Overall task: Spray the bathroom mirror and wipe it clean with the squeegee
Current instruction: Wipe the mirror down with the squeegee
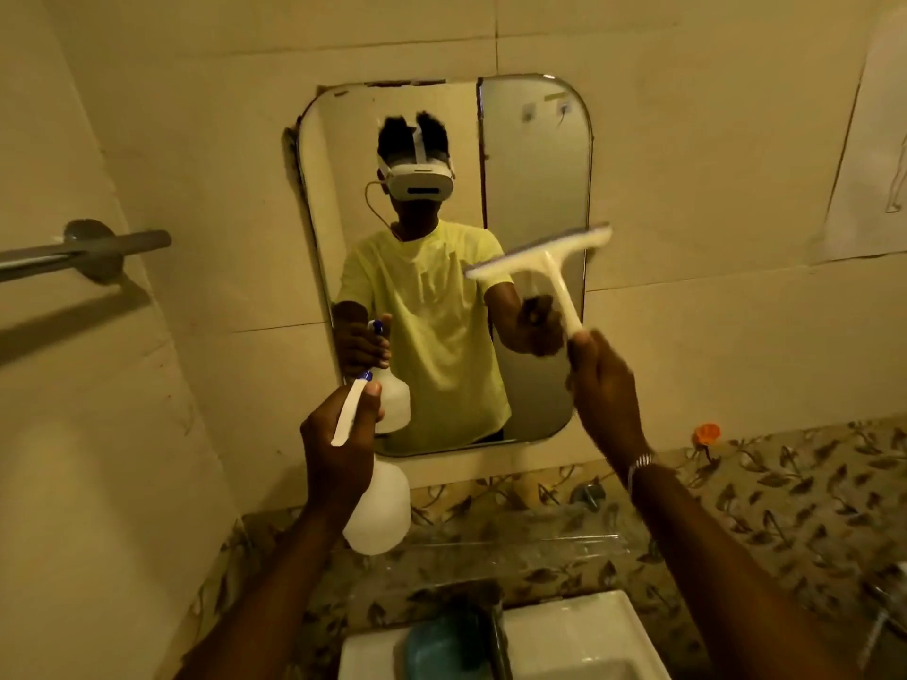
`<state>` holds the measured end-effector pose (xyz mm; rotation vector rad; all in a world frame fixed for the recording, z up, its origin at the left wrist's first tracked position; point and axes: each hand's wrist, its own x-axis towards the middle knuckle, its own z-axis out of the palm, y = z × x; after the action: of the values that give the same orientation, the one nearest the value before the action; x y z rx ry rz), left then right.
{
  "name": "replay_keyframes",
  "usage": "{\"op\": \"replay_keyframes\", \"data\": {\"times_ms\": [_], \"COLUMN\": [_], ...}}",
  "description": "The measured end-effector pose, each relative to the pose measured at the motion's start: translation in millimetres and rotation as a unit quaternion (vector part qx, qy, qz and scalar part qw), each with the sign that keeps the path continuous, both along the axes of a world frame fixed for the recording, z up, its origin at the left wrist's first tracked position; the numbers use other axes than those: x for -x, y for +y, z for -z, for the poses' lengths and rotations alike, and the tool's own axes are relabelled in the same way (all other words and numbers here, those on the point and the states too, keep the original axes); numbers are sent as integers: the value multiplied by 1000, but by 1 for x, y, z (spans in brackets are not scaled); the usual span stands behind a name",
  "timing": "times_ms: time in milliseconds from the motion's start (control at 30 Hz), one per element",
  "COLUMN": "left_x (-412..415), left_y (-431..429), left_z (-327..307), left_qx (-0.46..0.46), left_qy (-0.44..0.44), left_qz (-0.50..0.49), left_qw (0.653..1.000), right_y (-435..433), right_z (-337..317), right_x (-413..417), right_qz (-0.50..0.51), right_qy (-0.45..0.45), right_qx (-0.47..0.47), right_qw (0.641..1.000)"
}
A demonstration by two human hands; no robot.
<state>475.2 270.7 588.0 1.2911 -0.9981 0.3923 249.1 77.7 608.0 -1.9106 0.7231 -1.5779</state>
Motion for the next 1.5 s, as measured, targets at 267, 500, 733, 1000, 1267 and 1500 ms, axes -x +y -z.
{"op": "replay_keyframes", "data": {"times_ms": [267,500,733,1000,1267,1500], "left_x": [6,5,-10,-33,-41,-35], "left_y": [3,23,39,51,57,54], "left_z": [-3,-11,-26,-37,-24,-10], "left_qx": [16,32,26,47,20,1], "left_qy": [-9,-15,-55,-55,-48,-30], "left_qz": [0,-9,-19,-62,-87,-70], "left_qw": [1000,999,998,995,995,997], "right_y": [69,68,58,137,136,62], "right_z": [217,80,-146,-193,-55,65], "right_x": [31,12,-54,-172,-173,-89], "right_qz": [19,-66,-220,-203,-192,-155], "right_qy": [98,-135,-364,-270,-59,200], "right_qx": [-269,-291,-260,-199,-45,76], "right_qw": [958,945,867,920,979,964]}}
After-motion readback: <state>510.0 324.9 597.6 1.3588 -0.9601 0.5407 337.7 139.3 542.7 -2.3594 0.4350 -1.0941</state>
